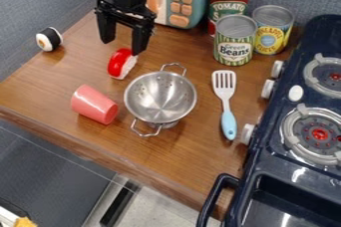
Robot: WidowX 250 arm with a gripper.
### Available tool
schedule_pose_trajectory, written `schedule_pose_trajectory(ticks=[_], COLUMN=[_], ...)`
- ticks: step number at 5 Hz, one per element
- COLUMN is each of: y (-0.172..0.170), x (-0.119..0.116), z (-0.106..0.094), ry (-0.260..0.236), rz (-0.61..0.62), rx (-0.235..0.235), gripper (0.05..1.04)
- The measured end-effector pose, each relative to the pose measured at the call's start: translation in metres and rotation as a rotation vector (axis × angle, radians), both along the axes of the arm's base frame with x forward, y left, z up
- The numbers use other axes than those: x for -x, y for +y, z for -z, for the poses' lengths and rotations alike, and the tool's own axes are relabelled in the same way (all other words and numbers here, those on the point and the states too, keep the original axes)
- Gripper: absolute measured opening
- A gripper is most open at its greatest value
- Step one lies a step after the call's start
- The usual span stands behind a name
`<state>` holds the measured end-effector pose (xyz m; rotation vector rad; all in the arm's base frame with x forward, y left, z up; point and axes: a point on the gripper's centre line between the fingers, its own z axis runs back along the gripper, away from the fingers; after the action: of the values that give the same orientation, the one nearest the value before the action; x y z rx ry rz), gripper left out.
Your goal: Move the red object near the silver ware
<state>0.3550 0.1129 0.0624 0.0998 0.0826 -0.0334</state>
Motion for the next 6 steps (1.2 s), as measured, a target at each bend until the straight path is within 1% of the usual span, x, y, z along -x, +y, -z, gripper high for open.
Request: schedule_pose_trajectory(ticks=[1,2,3,4,5,6], y=[0.007,0.01,0.014,0.015,0.015,0.014], x=[0.0,0.003,0.006,0.007,0.005,0.006], z=[0.001,0.01,0.01,0.02,0.018,0.022], ry=[-0.028,0.013,0.038,0.072,0.067,0.08], rz=[-0.014,-0.022,-0.039,-0.039,-0.043,-0.044], rx=[0.048,0.072,0.057,0.064,0.067,0.072], gripper=[0.999,0.999,0.999,0.999,0.999,0.999])
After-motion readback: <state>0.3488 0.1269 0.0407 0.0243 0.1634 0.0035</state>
